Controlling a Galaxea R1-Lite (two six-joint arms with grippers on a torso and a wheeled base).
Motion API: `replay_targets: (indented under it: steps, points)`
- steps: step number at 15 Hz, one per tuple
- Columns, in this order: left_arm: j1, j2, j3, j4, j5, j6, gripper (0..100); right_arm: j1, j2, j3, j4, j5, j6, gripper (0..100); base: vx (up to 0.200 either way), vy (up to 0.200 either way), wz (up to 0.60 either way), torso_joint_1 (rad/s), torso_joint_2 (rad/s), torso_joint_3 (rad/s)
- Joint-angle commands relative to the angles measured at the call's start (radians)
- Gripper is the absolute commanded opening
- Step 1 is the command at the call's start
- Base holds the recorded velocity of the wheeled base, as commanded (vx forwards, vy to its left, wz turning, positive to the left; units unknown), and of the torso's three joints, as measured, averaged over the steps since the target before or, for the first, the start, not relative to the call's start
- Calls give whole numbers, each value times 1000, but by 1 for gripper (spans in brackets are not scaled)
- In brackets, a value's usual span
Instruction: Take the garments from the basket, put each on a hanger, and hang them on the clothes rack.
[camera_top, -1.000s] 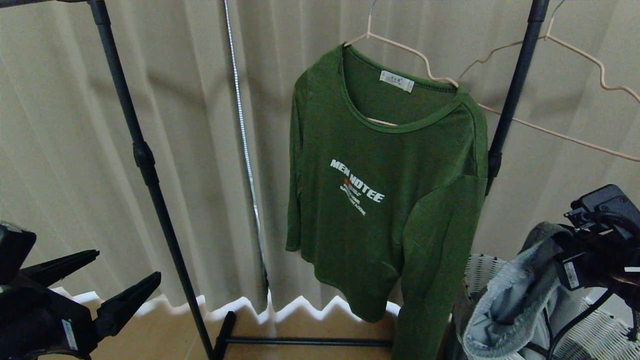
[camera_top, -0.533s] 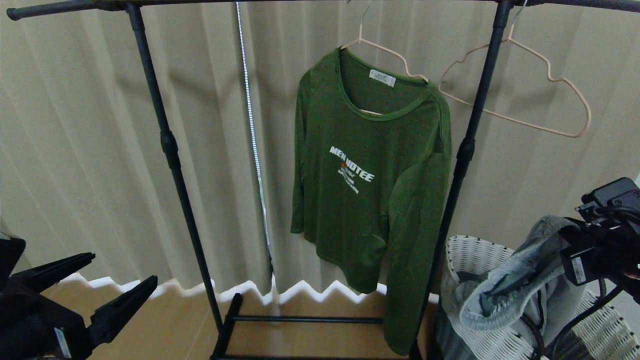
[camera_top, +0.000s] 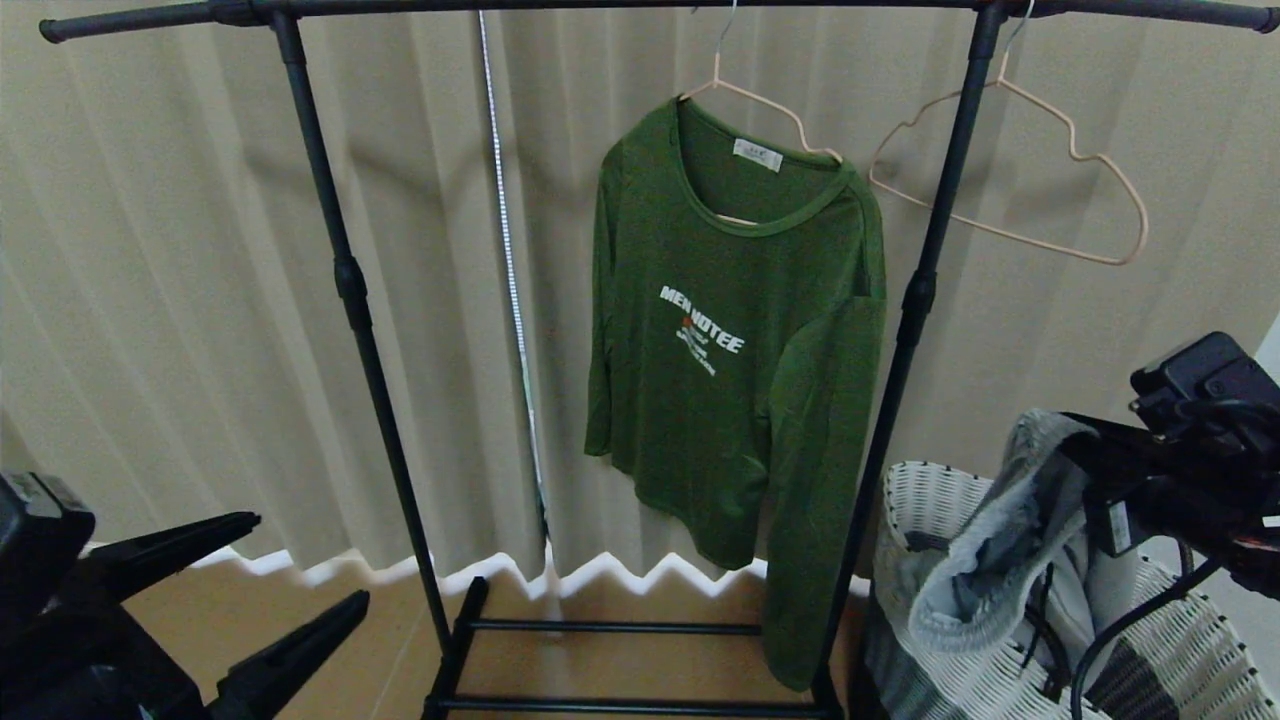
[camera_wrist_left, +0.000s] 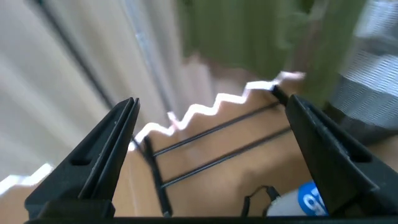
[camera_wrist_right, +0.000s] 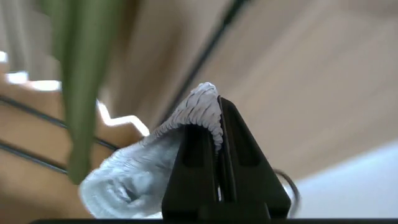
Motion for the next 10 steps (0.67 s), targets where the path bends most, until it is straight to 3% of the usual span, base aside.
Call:
replay_targets:
  steps: [1,4,6,10]
  points:
    - [-92,54,-12,-1,-67,58,100,117,67,-80,-8,9,81,0,0,0,0,0,0,0]
    - [-159,229,-132,-14,-92,60,100,218,99,-217,1,9,132,0,0,0,0,0,0,0]
    - [-218,323,-211,-36,-93,5,100,264,101,-280,11,9,130,0,0,0,0,0,0,0]
    - [-374,536,-403,-44,-87,-185,100,358,101,-360,14,12,166,0,0,0,0,0,0,0]
